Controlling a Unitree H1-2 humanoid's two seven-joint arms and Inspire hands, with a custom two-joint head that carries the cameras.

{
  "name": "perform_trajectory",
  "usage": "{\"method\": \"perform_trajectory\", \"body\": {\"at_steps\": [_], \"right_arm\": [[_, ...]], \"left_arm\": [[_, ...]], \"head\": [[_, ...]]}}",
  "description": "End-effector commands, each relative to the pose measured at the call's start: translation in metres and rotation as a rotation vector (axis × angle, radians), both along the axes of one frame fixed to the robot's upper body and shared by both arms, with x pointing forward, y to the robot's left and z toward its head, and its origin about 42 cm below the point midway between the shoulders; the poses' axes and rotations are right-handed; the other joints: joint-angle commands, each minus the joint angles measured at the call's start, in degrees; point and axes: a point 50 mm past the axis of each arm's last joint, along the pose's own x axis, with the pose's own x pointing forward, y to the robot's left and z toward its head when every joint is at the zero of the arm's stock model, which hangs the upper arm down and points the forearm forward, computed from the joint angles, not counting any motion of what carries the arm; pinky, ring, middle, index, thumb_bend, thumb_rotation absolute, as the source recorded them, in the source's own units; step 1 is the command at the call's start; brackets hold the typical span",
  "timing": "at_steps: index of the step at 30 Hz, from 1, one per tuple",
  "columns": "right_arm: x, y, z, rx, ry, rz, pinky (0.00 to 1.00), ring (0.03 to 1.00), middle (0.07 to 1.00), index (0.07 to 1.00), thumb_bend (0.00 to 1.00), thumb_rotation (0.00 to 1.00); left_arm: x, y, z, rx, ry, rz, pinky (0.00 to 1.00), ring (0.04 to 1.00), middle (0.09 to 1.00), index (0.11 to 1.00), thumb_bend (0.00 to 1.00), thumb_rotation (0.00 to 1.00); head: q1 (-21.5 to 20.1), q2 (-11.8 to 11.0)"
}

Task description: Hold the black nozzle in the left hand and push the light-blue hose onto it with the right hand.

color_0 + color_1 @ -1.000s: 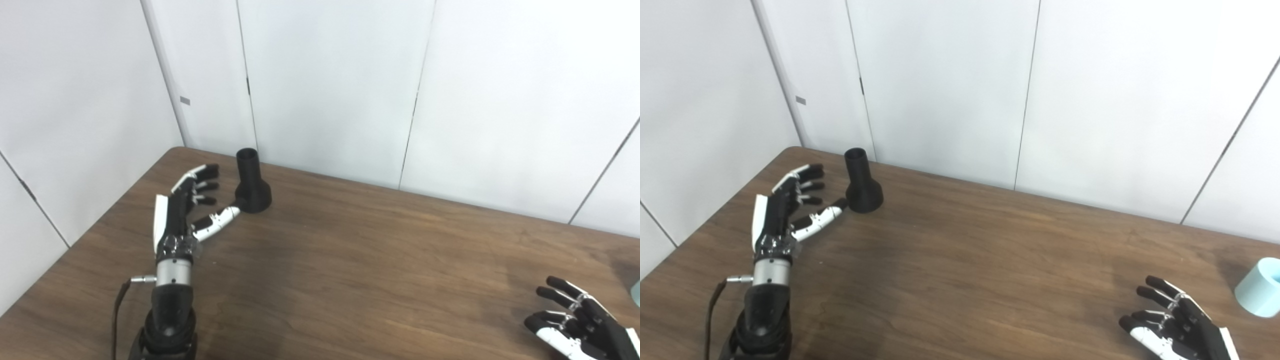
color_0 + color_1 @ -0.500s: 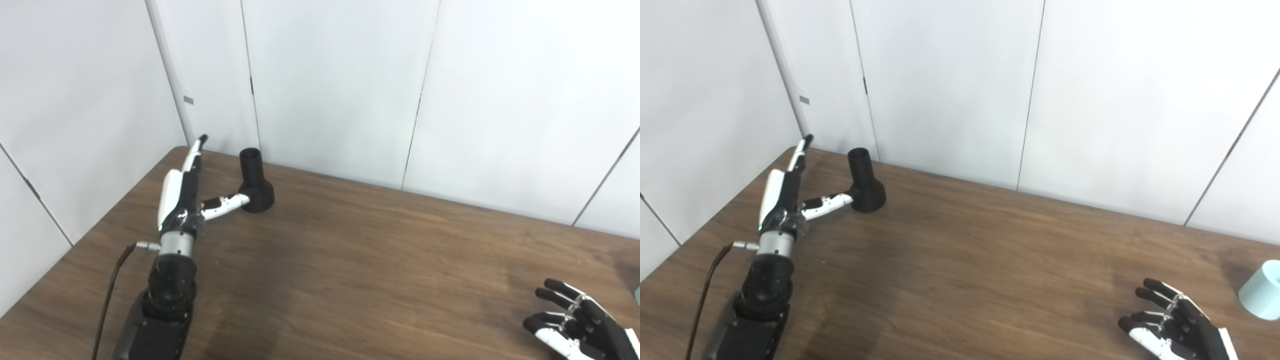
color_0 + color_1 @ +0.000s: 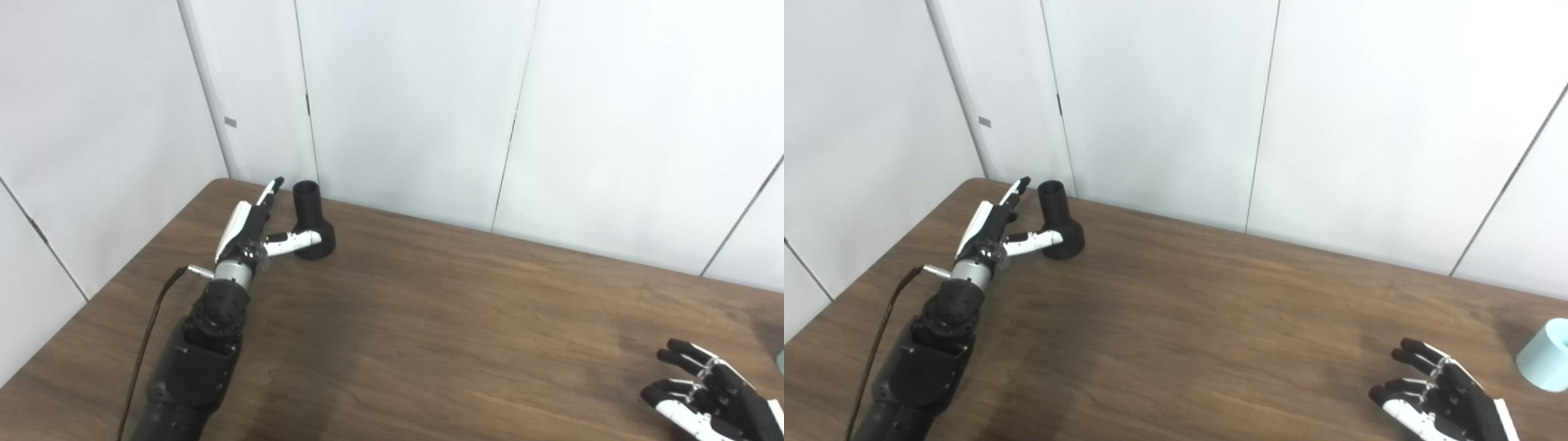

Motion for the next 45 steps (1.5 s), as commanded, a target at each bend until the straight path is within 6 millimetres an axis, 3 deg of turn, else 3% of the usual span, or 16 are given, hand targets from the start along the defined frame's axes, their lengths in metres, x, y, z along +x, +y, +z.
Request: {"method": "perform_trajectory", "body": {"at_steps": [1, 10, 16, 21, 29, 38, 45], "right_arm": [[0.002, 0.002, 0.017, -0.003, -0.062, 0.002, 0.43, 0.491, 0.683, 0.681, 0.65, 0.00], [-0.003, 0.005, 0.021, 0.003, -0.065, -0.002, 0.44, 0.500, 0.694, 0.693, 0.59, 0.00], [-0.004, 0.005, 0.023, 0.000, -0.067, 0.004, 0.43, 0.510, 0.698, 0.695, 0.59, 0.00], [-0.007, 0.008, 0.026, 0.014, -0.063, 0.004, 0.45, 0.538, 0.709, 0.710, 0.56, 0.00], [-0.010, 0.010, 0.028, 0.005, -0.055, 0.004, 0.48, 0.583, 0.723, 0.735, 0.52, 0.00], [-0.013, 0.010, 0.032, 0.005, -0.047, -0.001, 0.48, 0.586, 0.735, 0.753, 0.49, 0.00], [-0.017, 0.012, 0.036, -0.007, -0.044, -0.004, 0.49, 0.608, 0.755, 0.763, 0.47, 0.00]], "left_arm": [[0.014, 0.006, 0.030, 0.060, -0.087, 0.012, 0.97, 1.000, 1.000, 1.000, 1.00, 0.40], [0.024, 0.019, 0.009, 0.007, -0.040, 0.084, 0.89, 0.985, 1.000, 1.000, 1.00, 0.38], [0.025, 0.012, 0.002, -0.010, -0.043, 0.060, 0.84, 0.941, 0.995, 1.000, 0.98, 0.39], [0.030, 0.002, 0.001, -0.062, -0.049, 0.014, 0.74, 0.836, 0.876, 0.914, 0.97, 0.35], [0.037, -0.009, -0.001, -0.066, -0.033, -0.068, 0.85, 0.889, 0.881, 0.898, 0.98, 0.38], [0.042, -0.013, -0.002, -0.027, -0.022, -0.065, 0.79, 0.869, 0.888, 0.889, 0.96, 0.36], [0.045, -0.012, -0.001, 0.000, -0.016, -0.049, 0.81, 0.878, 0.894, 0.893, 0.95, 0.37]], "head": [[0.0, 0.0], [-0.6, 0.3], [-1.0, 0.6], [-1.1, 0.8], [-1.2, 1.2], [-1.3, 1.5], [-1.6, 1.7]]}}
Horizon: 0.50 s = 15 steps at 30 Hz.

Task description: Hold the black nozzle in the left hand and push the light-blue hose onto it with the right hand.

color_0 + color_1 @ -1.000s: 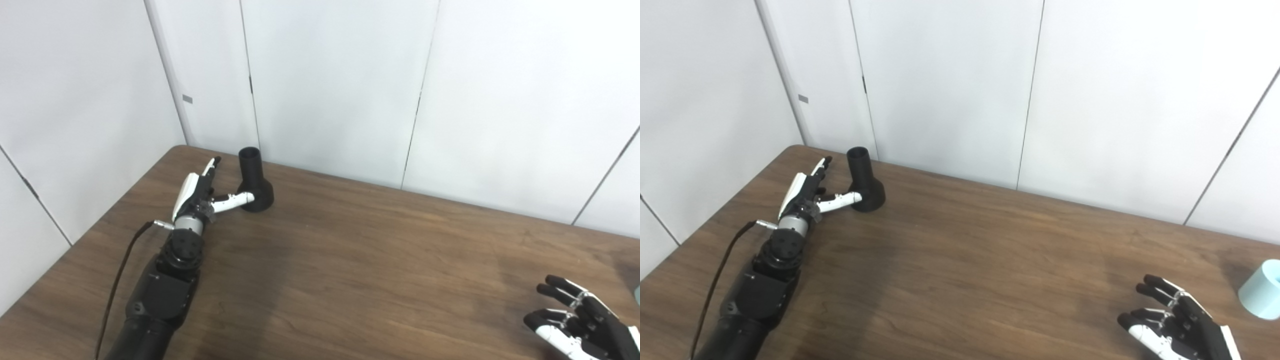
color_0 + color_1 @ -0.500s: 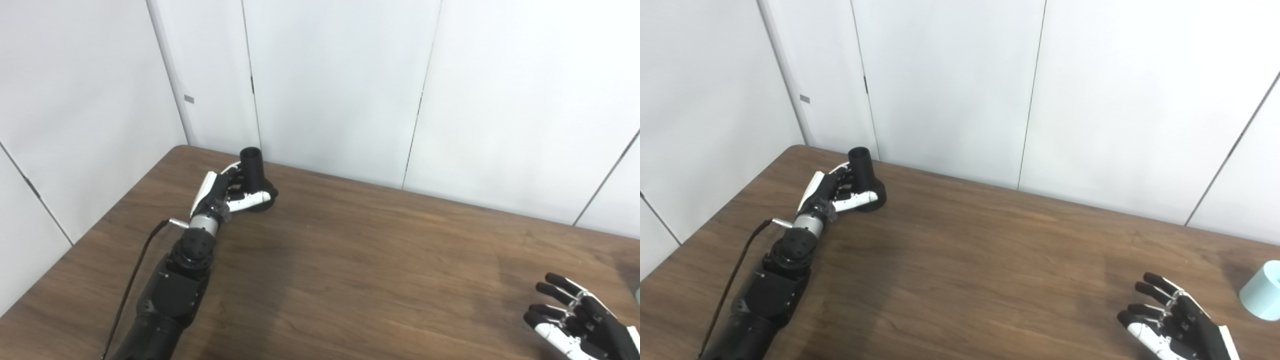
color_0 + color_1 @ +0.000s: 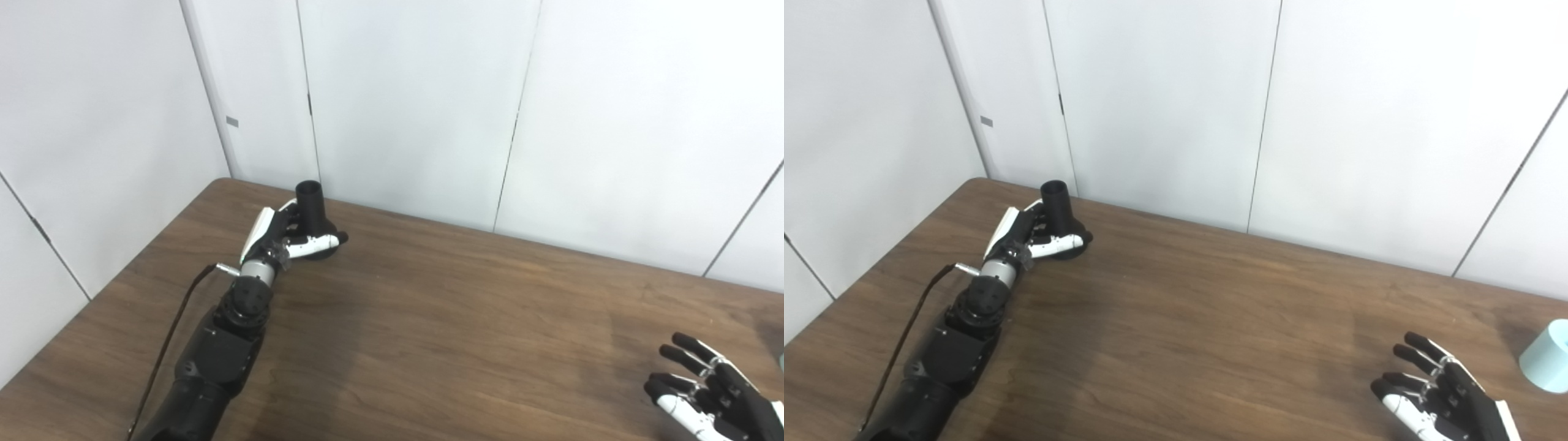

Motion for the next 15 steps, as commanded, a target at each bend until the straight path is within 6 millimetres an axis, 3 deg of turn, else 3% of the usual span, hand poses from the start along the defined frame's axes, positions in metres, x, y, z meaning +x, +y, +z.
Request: {"method": "perform_trajectory", "body": {"at_steps": [1, 6, 9, 14, 15], "right_arm": [[0.000, 0.002, 0.018, -0.009, -0.074, 0.001, 0.50, 0.613, 0.758, 0.764, 0.47, 0.00], [-0.002, 0.004, 0.020, 0.008, -0.075, 0.001, 0.52, 0.621, 0.763, 0.769, 0.45, 0.00], [-0.003, 0.005, 0.022, 0.009, -0.080, 0.002, 0.52, 0.626, 0.765, 0.772, 0.44, 0.00], [-0.006, 0.006, 0.023, 0.006, -0.073, -0.006, 0.54, 0.647, 0.766, 0.779, 0.44, 0.00], [-0.007, 0.006, 0.024, 0.005, -0.070, -0.008, 0.54, 0.647, 0.764, 0.779, 0.44, 0.00]], "left_arm": [[0.012, 0.002, 0.024, 0.029, -0.060, -0.002, 0.81, 0.880, 0.895, 0.894, 0.94, 0.37], [0.017, 0.001, 0.022, -0.008, -0.082, 0.027, 0.79, 0.869, 0.883, 0.880, 0.92, 0.34], [0.020, -0.001, 0.021, -0.025, -0.109, 0.056, 0.73, 0.813, 0.829, 0.830, 0.92, 0.32], [0.025, -0.011, 0.017, -0.004, -0.178, 0.163, 0.52, 0.615, 0.655, 0.664, 0.77, 0.14], [0.026, -0.013, 0.016, 0.000, -0.196, 0.184, 0.48, 0.568, 0.598, 0.579, 0.65, 0.10]], "head": [[0.0, 0.0], [-0.2, 0.3], [-0.3, 0.3], [-0.7, 0.7], [-0.8, 0.9]]}}
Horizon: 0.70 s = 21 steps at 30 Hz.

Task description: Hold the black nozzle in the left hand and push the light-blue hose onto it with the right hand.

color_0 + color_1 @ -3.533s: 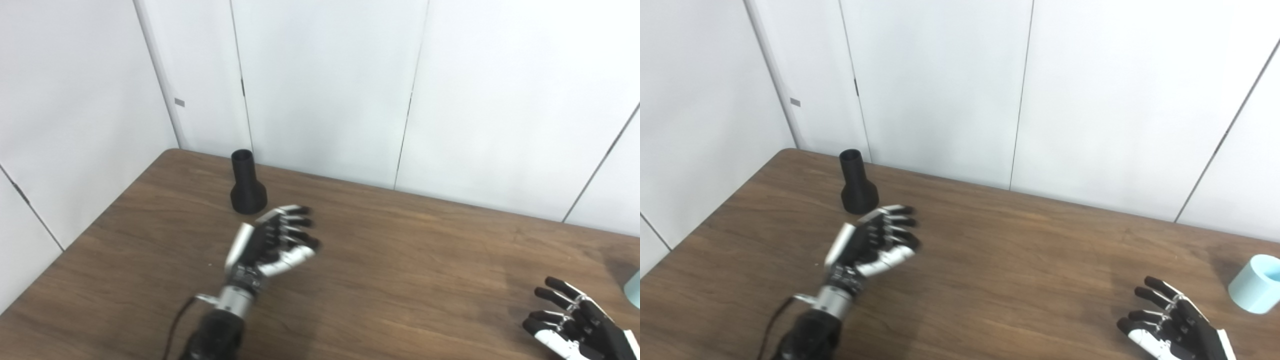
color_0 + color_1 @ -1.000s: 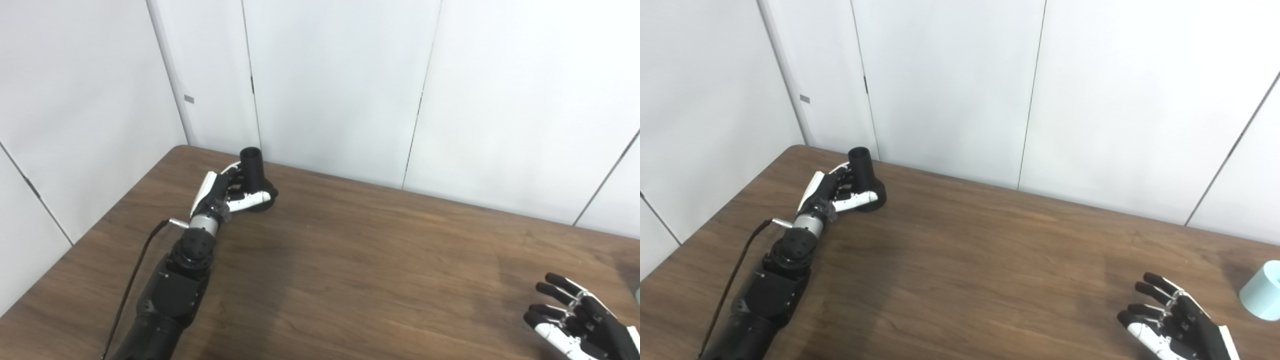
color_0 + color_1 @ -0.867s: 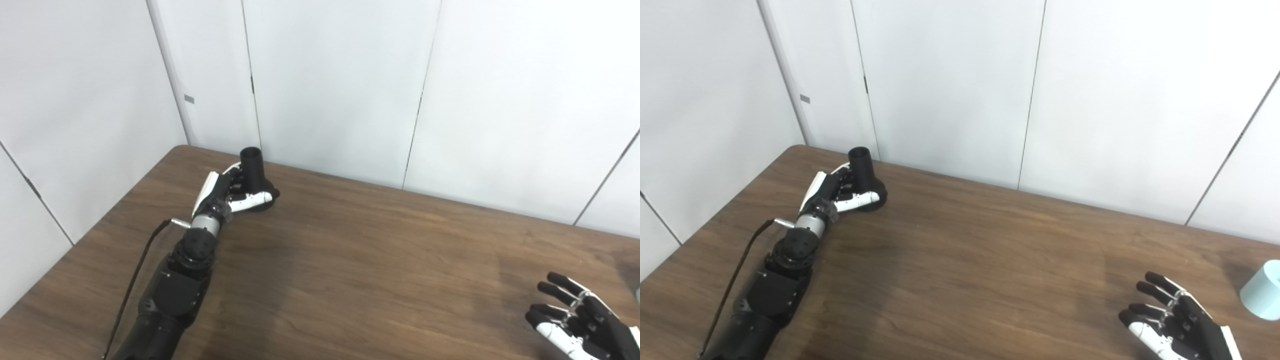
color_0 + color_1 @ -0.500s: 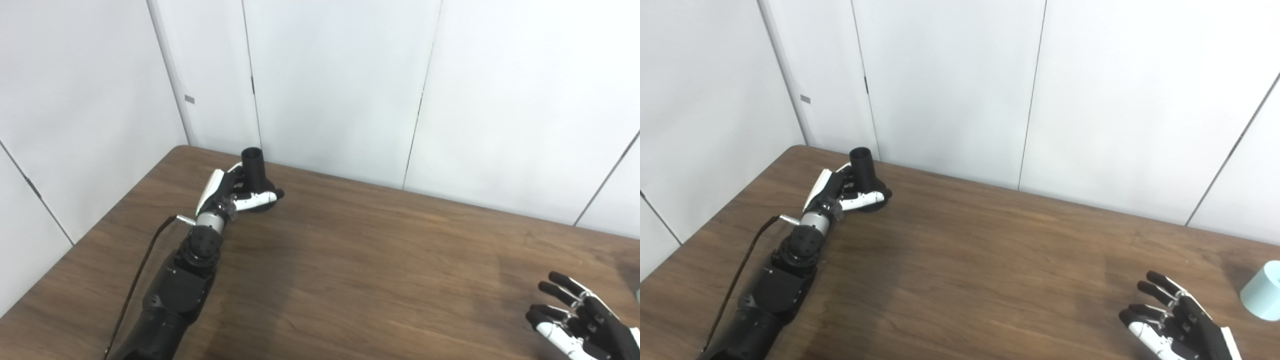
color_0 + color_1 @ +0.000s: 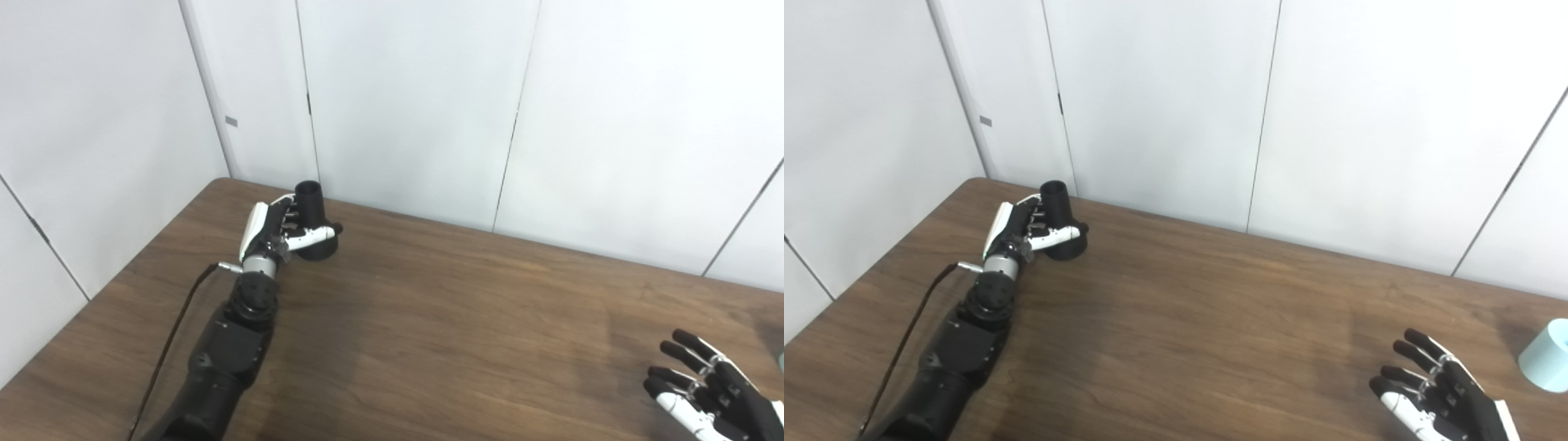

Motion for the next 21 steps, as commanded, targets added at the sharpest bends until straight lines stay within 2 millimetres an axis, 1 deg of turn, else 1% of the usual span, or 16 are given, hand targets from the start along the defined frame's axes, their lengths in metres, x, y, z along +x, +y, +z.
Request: {"method": "perform_trajectory", "body": {"at_steps": [1, 2, 4, 8, 9, 12, 14, 17, 18, 19, 20, 21], "right_arm": [[-0.002, 0.002, 0.017, -0.010, -0.065, -0.003, 0.55, 0.648, 0.764, 0.779, 0.43, 0.00], [-0.002, 0.002, 0.017, -0.010, -0.064, -0.005, 0.56, 0.651, 0.764, 0.780, 0.43, 0.00], [-0.003, 0.003, 0.018, -0.011, -0.065, -0.007, 0.59, 0.662, 0.765, 0.782, 0.42, 0.00], [-0.003, 0.003, 0.018, -0.008, -0.065, -0.008, 0.58, 0.658, 0.767, 0.784, 0.42, 0.00], [-0.003, 0.003, 0.018, -0.008, -0.064, -0.010, 0.58, 0.657, 0.768, 0.784, 0.42, 0.00], [-0.002, 0.003, 0.018, -0.006, -0.063, -0.013, 0.63, 0.682, 0.780, 0.793, 0.41, 0.00], [-0.001, 0.003, 0.018, -0.006, -0.062, -0.013, 0.64, 0.692, 0.785, 0.797, 0.41, 0.00], [0.001, 0.004, 0.017, -0.003, -0.061, -0.009, 0.64, 0.690, 0.784, 0.799, 0.41, 0.00], [0.002, 0.004, 0.018, -0.004, -0.064, -0.003, 0.63, 0.685, 0.786, 0.806, 0.40, 0.00], [0.003, 0.005, 0.018, -0.002, -0.070, 0.006, 0.61, 0.671, 0.789, 0.820, 0.40, 0.00], [0.003, 0.006, 0.017, -0.003, -0.074, 0.011, 0.59, 0.660, 0.794, 0.830, 0.39, 0.00], [0.004, 0.006, 0.017, -0.002, -0.077, 0.013, 0.57, 0.646, 0.795, 0.837, 0.39, 0.00]], "left_arm": [[0.013, -0.007, 0.025, 0.035, -0.118, 0.030, 0.45, 0.526, 0.530, 0.527, 0.57, 0.04], [0.014, -0.009, 0.023, 0.044, -0.128, 0.042, 0.43, 0.498, 0.497, 0.509, 0.54, 0.02], [0.015, -0.012, 0.021, 0.067, -0.138, 0.049, 0.39, 0.453, 0.464, 0.502, 0.51, 0.00], [0.014, -0.014, 0.015, 0.088, -0.130, 0.036, 0.37, 0.423, 0.458, 0.512, 0.50, 0.00], [0.014, -0.014, 0.013, 0.092, -0.124, 0.031, 0.37, 0.420, 0.458, 0.510, 0.50, 0.00], [0.012, -0.015, 0.008, 0.101, -0.098, 0.011, 0.37, 0.423, 0.466, 0.503, 0.50, 0.00], [0.009, -0.016, 0.002, 0.111, -0.082, -0.014, 0.38, 0.424, 0.470, 0.511, 0.50, 0.00], [0.004, -0.021, -0.007, 0.148, -0.069, -0.073, 0.39, 0.427, 0.472, 0.500, 0.50, 0.00], [0.003, -0.024, -0.010, 0.135, -0.060, -0.099, 0.39, 0.431, 0.477, 0.495, 0.51, 0.00], [0.000, -0.027, -0.014, 0.120, -0.052, -0.134, 0.40, 0.437, 0.481, 0.491, 0.51, 0.00], [-0.004, -0.033, -0.020, 0.101, -0.046, -0.183, 0.41, 0.447, 0.483, 0.491, 0.51, 0.00], [-0.008, -0.039, -0.025, 0.091, -0.040, -0.222, 0.41, 0.445, 0.480, 0.490, 0.51, 0.00]], "head": [[-0.1, 0.3], [-0.1, 0.5], [-0.1, 0.6], [-0.2, 0.7], [-0.2, 0.7], [-0.3, 0.9], [-0.3, 1.0], [-1.3, 1.5], [-1.3, 1.5], [-2.2, 1.7], [-3.4, 2.1], [-3.4, 2.1]]}}
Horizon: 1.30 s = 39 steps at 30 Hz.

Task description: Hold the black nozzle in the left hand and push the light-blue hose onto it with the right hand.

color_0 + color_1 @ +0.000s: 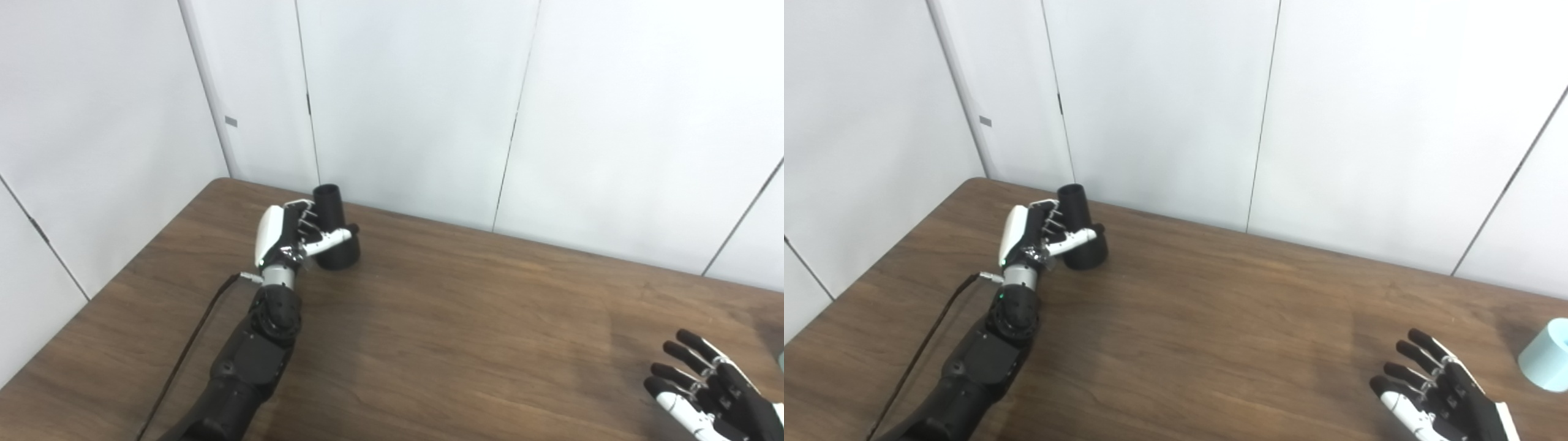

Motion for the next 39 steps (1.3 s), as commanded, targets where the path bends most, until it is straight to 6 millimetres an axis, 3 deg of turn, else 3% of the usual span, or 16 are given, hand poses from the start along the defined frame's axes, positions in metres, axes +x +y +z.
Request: {"method": "perform_trajectory", "body": {"at_steps": [1, 4, 8, 16, 22, 28, 34, 39], "right_arm": [[0.007, 0.003, 0.013, -0.001, -0.074, 0.017, 0.55, 0.631, 0.793, 0.841, 0.39, 0.00], [0.010, 0.003, 0.009, -0.004, -0.085, 0.018, 0.54, 0.604, 0.770, 0.830, 0.42, 0.00], [0.017, 0.000, -0.001, 0.000, -0.127, 0.030, 0.44, 0.557, 0.736, 0.780, 0.44, 0.00], [0.029, -0.006, -0.015, -0.009, -0.162, 0.019, 0.42, 0.531, 0.690, 0.697, 0.56, 0.00], [0.033, -0.004, -0.017, 0.026, -0.177, 0.012, 0.41, 0.519, 0.674, 0.677, 0.60, 0.01], [0.036, -0.002, -0.015, 0.029, -0.191, 0.003, 0.38, 0.497, 0.644, 0.666, 0.64, 0.05], [0.035, -0.002, -0.013, 0.019, -0.187, 0.000, 0.39, 0.511, 0.654, 0.676, 0.65, 0.06], [0.036, -0.006, -0.012, 0.018, -0.189, -0.004, 0.41, 0.514, 0.658, 0.678, 0.65, 0.03]], "left_arm": [[-0.007, -0.016, -0.009, -0.001, 0.025, -0.103, 0.41, 0.443, 0.476, 0.492, 0.51, 0.00], [-0.021, -0.045, -0.023, -0.012, 0.020, -0.216, 0.42, 0.434, 0.466, 0.504, 0.50, 0.00], [-0.036, -0.082, -0.026, -0.024, -0.013, -0.349, 0.41, 0.432, 0.464, 0.519, 0.50, 0.00], [-0.050, -0.150, -0.021, -0.044, -0.091, -0.571, 0.34, 0.403, 0.452, 0.536, 0.50, 0.00], [-0.066, -0.187, -0.034, -0.060, -0.098, -0.703, 0.34, 0.401, 0.456, 0.528, 0.50, 0.00], [-0.081, -0.192, -0.054, 0.003, -0.016, -0.807, 0.35, 0.402, 0.469, 0.518, 0.50, 0.00], [-0.091, -0.184, -0.074, 0.171, 0.085, -0.933, 0.37, 0.410, 0.461, 0.510, 0.50, 0.00], [-0.098, -0.169, -0.085, 0.228, 0.174, -0.934, 0.36, 0.403, 0.464, 0.510, 0.50, 0.00]], "head": [[-0.7, 0.3], [-3.2, 1.1], [-7.5, 2.2], [-13.5, 4.0], [-16.4, 5.3], [-19.3, 5.9], [-22.2, 6.3], [-22.1, 6.4]]}}
